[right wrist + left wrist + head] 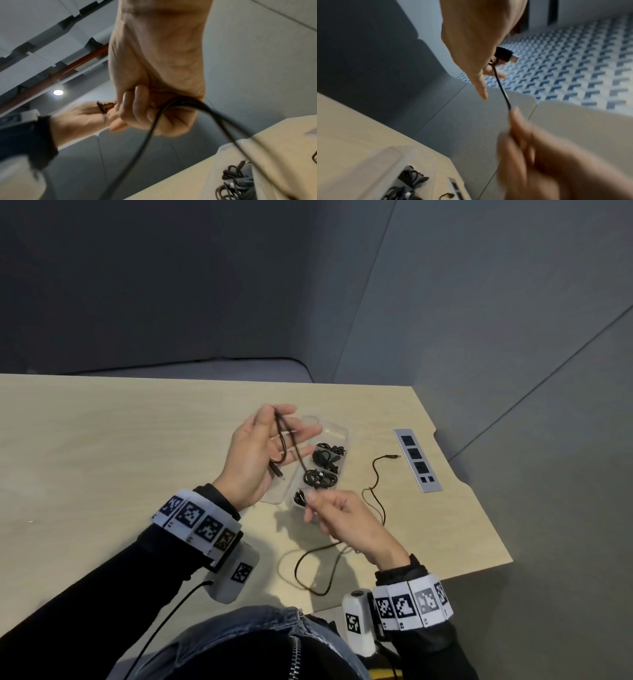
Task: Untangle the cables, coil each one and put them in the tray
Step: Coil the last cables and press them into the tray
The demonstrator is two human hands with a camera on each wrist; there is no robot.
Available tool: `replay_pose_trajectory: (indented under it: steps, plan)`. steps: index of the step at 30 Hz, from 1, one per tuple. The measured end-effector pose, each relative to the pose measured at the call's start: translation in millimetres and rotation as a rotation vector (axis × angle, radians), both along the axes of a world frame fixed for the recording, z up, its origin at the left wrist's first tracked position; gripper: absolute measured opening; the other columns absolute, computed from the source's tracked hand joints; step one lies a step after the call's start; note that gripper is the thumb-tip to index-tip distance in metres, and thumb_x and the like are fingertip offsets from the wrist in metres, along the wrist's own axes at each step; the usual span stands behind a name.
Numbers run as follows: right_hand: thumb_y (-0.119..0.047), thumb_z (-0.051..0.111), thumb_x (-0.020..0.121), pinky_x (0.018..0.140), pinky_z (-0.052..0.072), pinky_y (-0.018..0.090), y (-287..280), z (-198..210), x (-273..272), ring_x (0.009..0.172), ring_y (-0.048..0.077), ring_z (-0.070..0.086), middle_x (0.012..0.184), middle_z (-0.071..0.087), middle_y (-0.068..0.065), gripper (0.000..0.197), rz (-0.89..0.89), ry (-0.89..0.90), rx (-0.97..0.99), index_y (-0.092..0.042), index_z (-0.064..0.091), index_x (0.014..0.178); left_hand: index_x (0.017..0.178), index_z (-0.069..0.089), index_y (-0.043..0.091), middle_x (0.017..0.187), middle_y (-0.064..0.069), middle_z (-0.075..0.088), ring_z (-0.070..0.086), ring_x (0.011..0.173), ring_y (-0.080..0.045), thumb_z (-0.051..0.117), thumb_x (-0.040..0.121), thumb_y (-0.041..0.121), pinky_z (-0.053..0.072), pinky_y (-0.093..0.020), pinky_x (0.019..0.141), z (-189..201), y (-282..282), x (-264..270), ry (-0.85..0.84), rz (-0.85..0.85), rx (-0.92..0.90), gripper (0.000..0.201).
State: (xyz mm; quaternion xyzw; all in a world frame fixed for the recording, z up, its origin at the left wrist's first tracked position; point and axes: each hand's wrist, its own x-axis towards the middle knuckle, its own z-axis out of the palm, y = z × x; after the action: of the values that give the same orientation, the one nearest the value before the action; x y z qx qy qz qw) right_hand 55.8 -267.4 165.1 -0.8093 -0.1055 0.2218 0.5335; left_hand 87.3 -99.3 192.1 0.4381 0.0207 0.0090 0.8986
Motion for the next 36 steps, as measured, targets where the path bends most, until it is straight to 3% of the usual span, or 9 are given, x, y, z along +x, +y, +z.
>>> replay_pose_trajectory:
  steps: [2, 5, 7, 13, 16, 21, 28, 31, 36]
  plan:
    - [-0.038, 0.049, 0.097, 0.05, 0.031, 0.022, 1.5, -10.1, -6.1, 0.043, 0.006, 0.031, 0.047, 0.037, -0.007, 0.04, 0.085, 0.025, -0.104, -0.019, 0.061, 0.063, 0.094, 0.051, 0.017, 0.057, 0.009, 0.045, 0.051, 0.052, -0.005, 0.027, 0.102, 0.035, 0.06, -0.038, 0.064, 7.1, 7.6, 5.0, 0.041, 0.08, -0.059, 0.03]
    - [-0.036, 0.053, 0.096, 0.049, 0.026, 0.022, -1.3, -13.1, -11.9, 0.044, 0.009, 0.026, 0.047, 0.031, -0.004, 0.04, 0.091, 0.023, -0.113, -0.021, 0.059, 0.059, 0.093, 0.053, 0.023, 0.058, 0.011, 0.036, 0.025, 0.045, -0.003, 0.03, 0.101, 0.041, 0.024, -0.014, 0.037, 5.0, 24.7, 12.6, 0.114, 0.166, 0.087, 0.031]
    - [-0.032, 0.056, 0.094, 0.05, 0.027, 0.023, -6.2, -4.1, -12.9, 0.043, 0.008, 0.024, 0.046, 0.028, -0.005, 0.038, 0.042, -0.031, -0.087, -0.021, 0.06, 0.058, 0.092, 0.057, 0.024, 0.061, 0.012, 0.037, 0.024, 0.046, -0.004, 0.032, 0.1, 0.046, 0.018, -0.017, 0.039, -7.0, 34.7, 16.9, 0.096, 0.218, 0.362, 0.035]
    - [-0.007, 0.056, 0.093, 0.046, 0.028, 0.007, -18.0, 40.7, -11.2, 0.035, 0.0, 0.031, 0.035, 0.039, -0.014, 0.022, -0.124, -0.181, 0.087, 0.005, 0.068, 0.079, 0.069, 0.059, 0.022, 0.058, 0.005, 0.052, 0.049, 0.056, -0.009, 0.029, 0.089, 0.062, 0.04, -0.031, 0.06, -34.8, 50.1, 16.2, -0.106, 0.228, 1.161, 0.054]
    - [-0.002, 0.057, 0.091, 0.045, 0.028, 0.004, -17.3, 55.5, -9.4, 0.035, -0.002, 0.038, 0.035, 0.044, -0.016, 0.016, -0.181, -0.3, 0.086, 0.006, 0.07, 0.087, 0.068, 0.059, 0.019, 0.054, 0.007, 0.053, 0.042, 0.051, -0.01, 0.029, 0.096, 0.056, 0.036, -0.027, 0.051, -33.6, 39.9, 14.0, -0.045, 0.074, 1.045, 0.055]
    - [-0.004, 0.055, 0.093, 0.041, 0.024, 0.005, -25.8, 64.7, -1.2, 0.032, 0.0, 0.033, 0.035, 0.046, -0.017, 0.017, -0.332, -0.383, 0.109, 0.0, 0.069, 0.084, 0.111, 0.054, 0.033, 0.073, 0.004, 0.045, 0.023, 0.053, -0.008, 0.035, 0.088, 0.057, 0.015, -0.014, 0.041, -26.5, 28.4, 5.2, 0.086, -0.174, 0.465, 0.039]
    - [-0.004, 0.053, 0.094, 0.041, 0.029, 0.004, -26.4, 61.1, -2.6, 0.034, -0.001, 0.04, 0.036, 0.047, -0.018, 0.017, -0.395, -0.38, 0.137, 0.0, 0.068, 0.084, 0.077, 0.047, 0.021, 0.059, 0.006, 0.04, 0.022, 0.046, -0.008, 0.033, 0.09, 0.056, 0.013, -0.011, 0.043, -24.9, 18.1, 1.6, 0.084, -0.105, 0.319, 0.039]
    - [-0.004, 0.053, 0.094, 0.043, 0.031, 0.003, -25.8, 59.3, -3.8, 0.035, -0.002, 0.044, 0.036, 0.048, -0.017, 0.018, -0.386, -0.371, 0.163, -0.001, 0.068, 0.084, 0.074, 0.046, 0.019, 0.057, 0.004, 0.043, 0.025, 0.043, -0.008, 0.031, 0.099, 0.045, 0.016, -0.013, 0.04, -27.9, 15.1, 1.3, 0.102, -0.13, 0.425, 0.039]
    - [0.004, 0.054, 0.091, 0.046, 0.034, 0.002, -22.8, 62.6, -7.0, 0.039, -0.006, 0.048, 0.038, 0.05, -0.018, 0.015, -0.302, -0.399, 0.183, 0.007, 0.069, 0.089, 0.082, 0.068, 0.025, 0.062, 0.01, 0.061, 0.051, 0.054, -0.008, 0.018, 0.098, 0.054, 0.041, -0.024, 0.061, -36.9, 12.8, -4.1, -0.189, -0.36, 1.247, 0.059]
